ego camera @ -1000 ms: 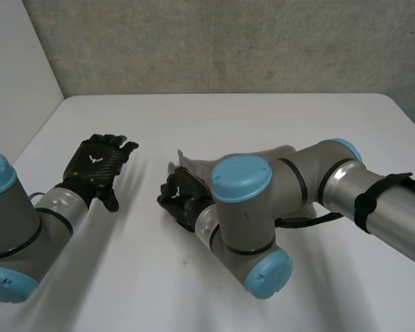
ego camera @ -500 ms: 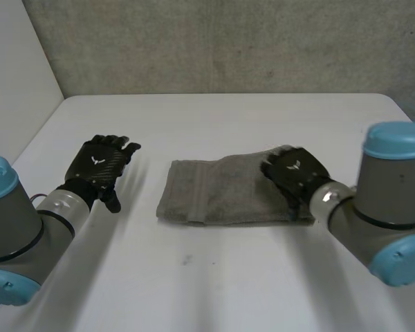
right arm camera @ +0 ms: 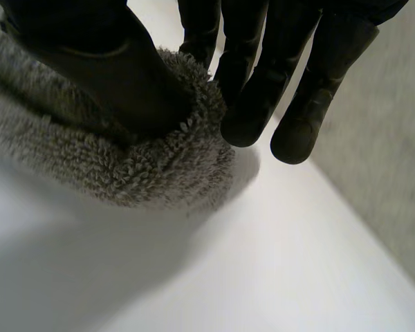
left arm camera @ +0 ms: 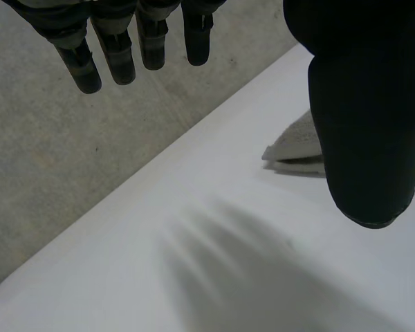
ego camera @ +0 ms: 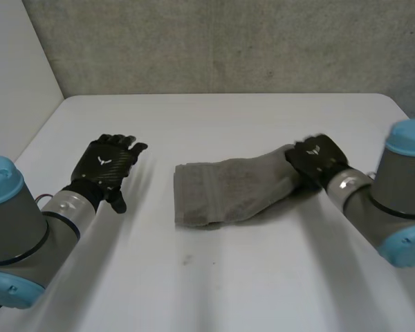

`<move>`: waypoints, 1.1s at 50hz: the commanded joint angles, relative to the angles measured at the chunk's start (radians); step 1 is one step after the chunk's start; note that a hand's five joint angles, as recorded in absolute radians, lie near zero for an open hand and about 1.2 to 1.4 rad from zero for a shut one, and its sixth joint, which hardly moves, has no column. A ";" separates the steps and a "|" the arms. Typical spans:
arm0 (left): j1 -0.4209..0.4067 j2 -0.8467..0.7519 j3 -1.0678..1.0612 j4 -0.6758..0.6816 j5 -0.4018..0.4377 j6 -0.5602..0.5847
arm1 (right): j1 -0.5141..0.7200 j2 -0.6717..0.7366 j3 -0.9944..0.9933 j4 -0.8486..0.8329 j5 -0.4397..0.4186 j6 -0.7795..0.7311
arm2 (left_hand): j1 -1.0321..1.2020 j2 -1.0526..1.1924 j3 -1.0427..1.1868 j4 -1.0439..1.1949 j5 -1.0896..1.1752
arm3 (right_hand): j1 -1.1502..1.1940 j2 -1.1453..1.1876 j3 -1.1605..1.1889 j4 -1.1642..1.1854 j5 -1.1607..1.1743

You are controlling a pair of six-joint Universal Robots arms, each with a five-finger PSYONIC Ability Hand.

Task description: Fold the towel.

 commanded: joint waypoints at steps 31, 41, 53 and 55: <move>-0.092 0.008 0.193 -0.056 -0.069 -0.120 | 0.347 0.037 -0.292 0.136 0.134 0.267 | 0.011 0.020 0.017 0.017 -0.021 | -1.147 -1.117 -1.162 -1.168 -1.172; -0.210 -0.158 0.376 -0.162 -0.129 -0.201 | 0.256 0.029 -0.245 0.184 0.105 0.415 | 0.032 0.040 0.038 0.038 -0.001 | -1.147 -1.117 -1.162 -1.168 -1.172; -0.319 -0.345 0.581 -0.297 -0.137 -0.356 | 0.212 0.103 -0.275 0.221 0.029 0.522 | 0.047 0.055 0.052 0.053 0.014 | -1.147 -1.117 -1.162 -1.168 -1.172; -0.323 -0.362 0.586 -0.305 -0.139 -0.359 | 0.213 0.115 -0.277 0.219 0.029 0.521 | 0.047 0.055 0.052 0.053 0.014 | -1.147 -1.117 -1.162 -1.168 -1.172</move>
